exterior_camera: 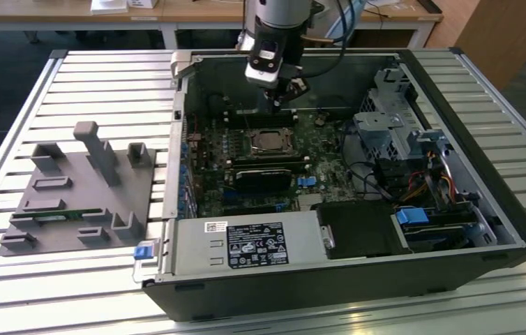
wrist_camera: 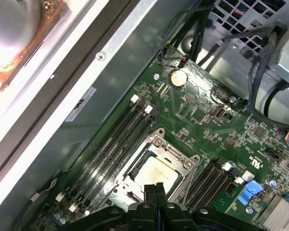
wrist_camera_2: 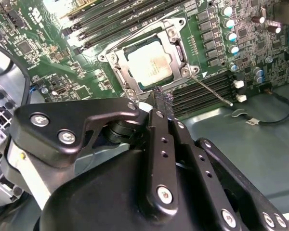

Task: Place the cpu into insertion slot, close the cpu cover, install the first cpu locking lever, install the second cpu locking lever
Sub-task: 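Install the first cpu locking lever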

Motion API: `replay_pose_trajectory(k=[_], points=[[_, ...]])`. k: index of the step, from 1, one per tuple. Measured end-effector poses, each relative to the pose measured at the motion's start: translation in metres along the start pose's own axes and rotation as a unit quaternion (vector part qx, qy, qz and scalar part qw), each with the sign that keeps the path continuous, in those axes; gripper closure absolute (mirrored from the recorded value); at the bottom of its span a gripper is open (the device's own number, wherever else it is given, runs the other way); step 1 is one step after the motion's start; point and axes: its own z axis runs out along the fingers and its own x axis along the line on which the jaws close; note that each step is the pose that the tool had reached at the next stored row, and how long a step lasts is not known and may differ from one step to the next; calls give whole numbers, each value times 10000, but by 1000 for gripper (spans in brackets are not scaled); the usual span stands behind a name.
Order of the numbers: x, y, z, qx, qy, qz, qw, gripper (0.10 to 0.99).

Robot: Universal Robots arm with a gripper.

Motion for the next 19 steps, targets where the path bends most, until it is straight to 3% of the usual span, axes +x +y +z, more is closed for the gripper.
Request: replay_pose_trajectory(k=[10, 19], points=[[0, 0, 0, 5, 12, -316, 9995, 980], [0, 0, 0, 11, 25, -684, 9977, 980]])
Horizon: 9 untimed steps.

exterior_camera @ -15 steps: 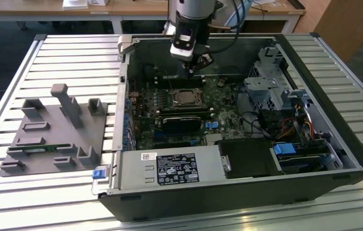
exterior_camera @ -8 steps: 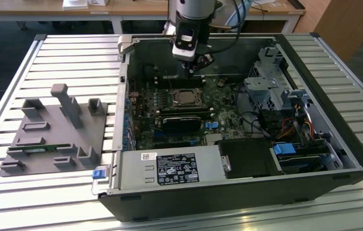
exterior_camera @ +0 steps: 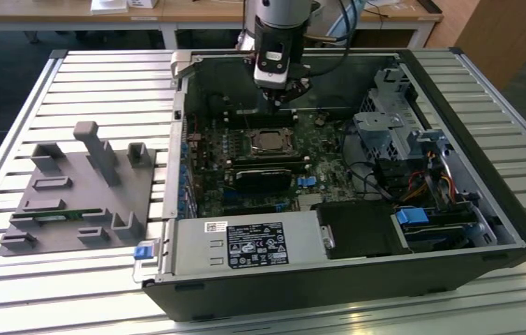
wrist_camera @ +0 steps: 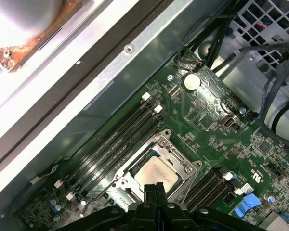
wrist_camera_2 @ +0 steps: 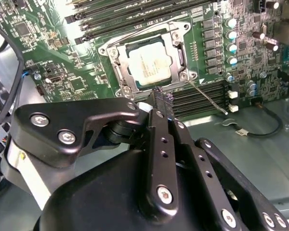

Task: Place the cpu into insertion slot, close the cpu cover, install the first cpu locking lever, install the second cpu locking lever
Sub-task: 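Install the first cpu locking lever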

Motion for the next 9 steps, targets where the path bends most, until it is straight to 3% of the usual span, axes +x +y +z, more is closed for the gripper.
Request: replay_pose_trajectory(k=[9], points=[[0, 0, 0, 5, 12, -333, 9994, 980]])
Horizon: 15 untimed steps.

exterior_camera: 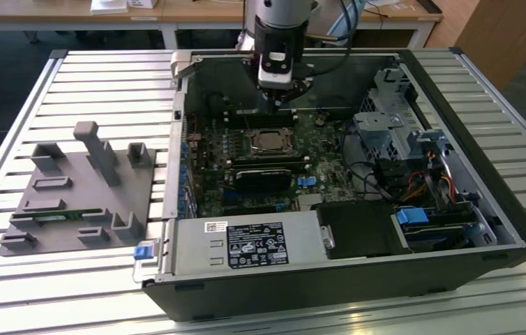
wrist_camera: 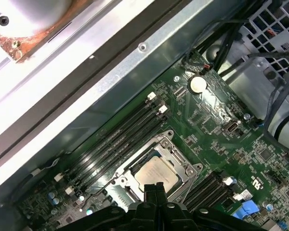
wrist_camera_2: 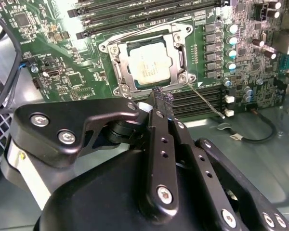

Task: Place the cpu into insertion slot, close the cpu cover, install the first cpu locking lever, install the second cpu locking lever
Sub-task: 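Install the first cpu locking lever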

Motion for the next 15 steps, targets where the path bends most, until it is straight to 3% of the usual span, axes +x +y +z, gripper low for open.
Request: replay_pose_trajectory(k=[7, 15], points=[[0, 0, 0, 6, 12, -345, 9994, 980], [2, -2, 0, 12, 28, -762, 9971, 980]])
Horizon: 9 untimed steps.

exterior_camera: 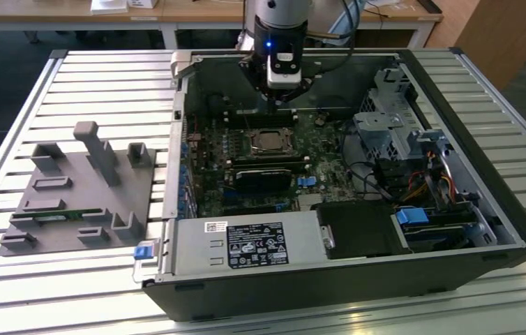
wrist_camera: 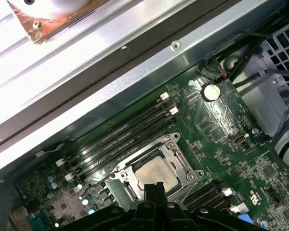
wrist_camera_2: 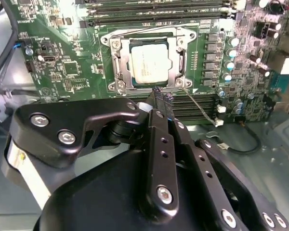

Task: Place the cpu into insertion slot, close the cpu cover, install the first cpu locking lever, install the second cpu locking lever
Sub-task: 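Install the first cpu locking lever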

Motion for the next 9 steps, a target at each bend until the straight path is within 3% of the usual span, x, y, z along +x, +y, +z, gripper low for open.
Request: replay_pose_trajectory(k=[9], points=[[0, 0, 0, 8, 18, -485, 9988, 980]])
